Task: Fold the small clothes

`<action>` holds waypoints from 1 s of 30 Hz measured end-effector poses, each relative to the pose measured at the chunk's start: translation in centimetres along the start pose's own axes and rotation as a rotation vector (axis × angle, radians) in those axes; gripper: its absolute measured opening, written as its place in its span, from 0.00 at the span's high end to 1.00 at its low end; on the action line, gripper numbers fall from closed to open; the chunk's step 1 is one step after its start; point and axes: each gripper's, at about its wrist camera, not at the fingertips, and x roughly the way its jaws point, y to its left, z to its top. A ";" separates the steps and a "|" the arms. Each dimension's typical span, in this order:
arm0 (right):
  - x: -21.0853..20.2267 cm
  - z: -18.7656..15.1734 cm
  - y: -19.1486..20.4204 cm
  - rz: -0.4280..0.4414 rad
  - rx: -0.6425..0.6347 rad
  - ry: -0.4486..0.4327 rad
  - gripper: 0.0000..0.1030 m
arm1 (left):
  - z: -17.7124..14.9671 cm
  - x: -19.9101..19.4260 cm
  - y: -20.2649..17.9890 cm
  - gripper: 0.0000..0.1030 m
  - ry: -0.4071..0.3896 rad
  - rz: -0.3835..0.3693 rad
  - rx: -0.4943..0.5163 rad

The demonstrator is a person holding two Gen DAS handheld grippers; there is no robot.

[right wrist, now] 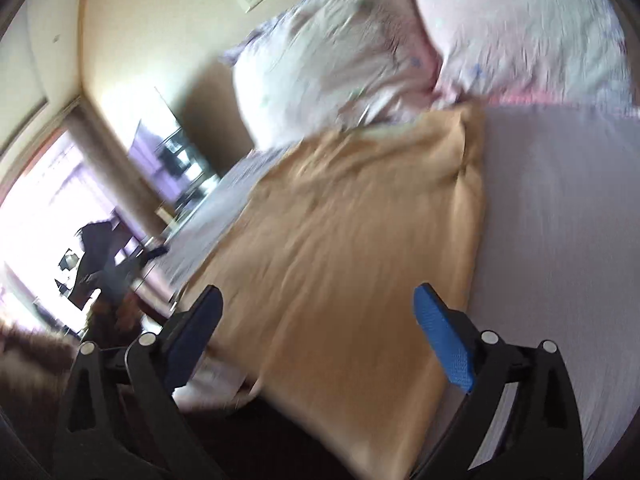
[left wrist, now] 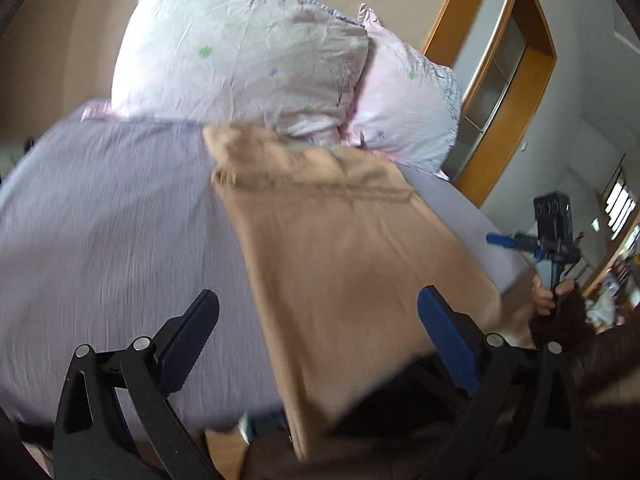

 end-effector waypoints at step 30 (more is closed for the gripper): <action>-1.6 6.8 -2.0 0.212 0.107 -0.230 0.94 | 6.4 5.8 4.8 0.96 -0.066 -0.286 -0.376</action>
